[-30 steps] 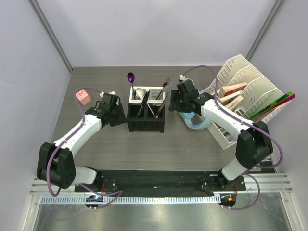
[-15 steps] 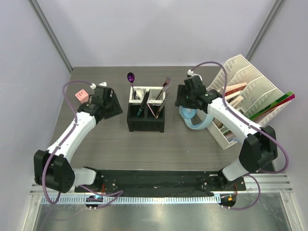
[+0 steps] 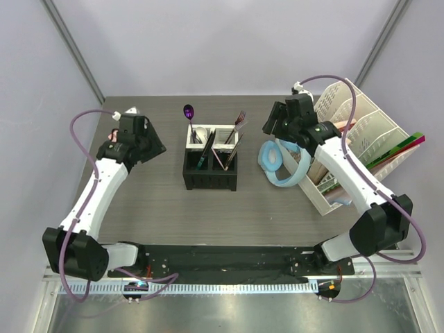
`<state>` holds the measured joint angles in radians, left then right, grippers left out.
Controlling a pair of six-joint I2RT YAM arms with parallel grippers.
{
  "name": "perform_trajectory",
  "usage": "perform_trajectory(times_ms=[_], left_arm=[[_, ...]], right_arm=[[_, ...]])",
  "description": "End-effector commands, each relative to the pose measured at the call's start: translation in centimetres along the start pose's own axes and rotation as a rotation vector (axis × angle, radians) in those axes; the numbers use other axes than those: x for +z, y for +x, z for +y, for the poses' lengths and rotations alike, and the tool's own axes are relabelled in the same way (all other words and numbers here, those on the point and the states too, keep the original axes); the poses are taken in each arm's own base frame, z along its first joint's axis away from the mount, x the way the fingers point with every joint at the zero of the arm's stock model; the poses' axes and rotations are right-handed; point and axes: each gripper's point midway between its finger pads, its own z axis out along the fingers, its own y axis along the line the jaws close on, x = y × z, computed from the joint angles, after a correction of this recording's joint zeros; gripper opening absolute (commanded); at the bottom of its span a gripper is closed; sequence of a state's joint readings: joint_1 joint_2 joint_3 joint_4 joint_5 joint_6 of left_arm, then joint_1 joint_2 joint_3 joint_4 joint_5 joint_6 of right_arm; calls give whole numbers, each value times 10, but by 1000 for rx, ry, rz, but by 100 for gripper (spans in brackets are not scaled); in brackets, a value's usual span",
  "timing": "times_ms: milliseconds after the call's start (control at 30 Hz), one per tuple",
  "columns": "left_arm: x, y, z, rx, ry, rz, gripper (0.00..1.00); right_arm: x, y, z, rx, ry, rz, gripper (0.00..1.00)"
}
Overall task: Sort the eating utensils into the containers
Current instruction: Reset both arms
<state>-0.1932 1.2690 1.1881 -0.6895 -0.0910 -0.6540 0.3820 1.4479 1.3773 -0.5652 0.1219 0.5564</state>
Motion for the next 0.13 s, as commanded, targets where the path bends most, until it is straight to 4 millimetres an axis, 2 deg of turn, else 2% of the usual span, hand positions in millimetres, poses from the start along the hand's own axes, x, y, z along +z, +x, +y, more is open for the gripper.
perform_trajectory(times_ms=[0,100], left_arm=[[-23,-7,-12,-23,76,-33,46],[-35,-11,-5,-19,61,-73,54]], right_arm=[[-3,-18,1,64,-21,-43,65],[0,-27,3,82,-31,-57,65]])
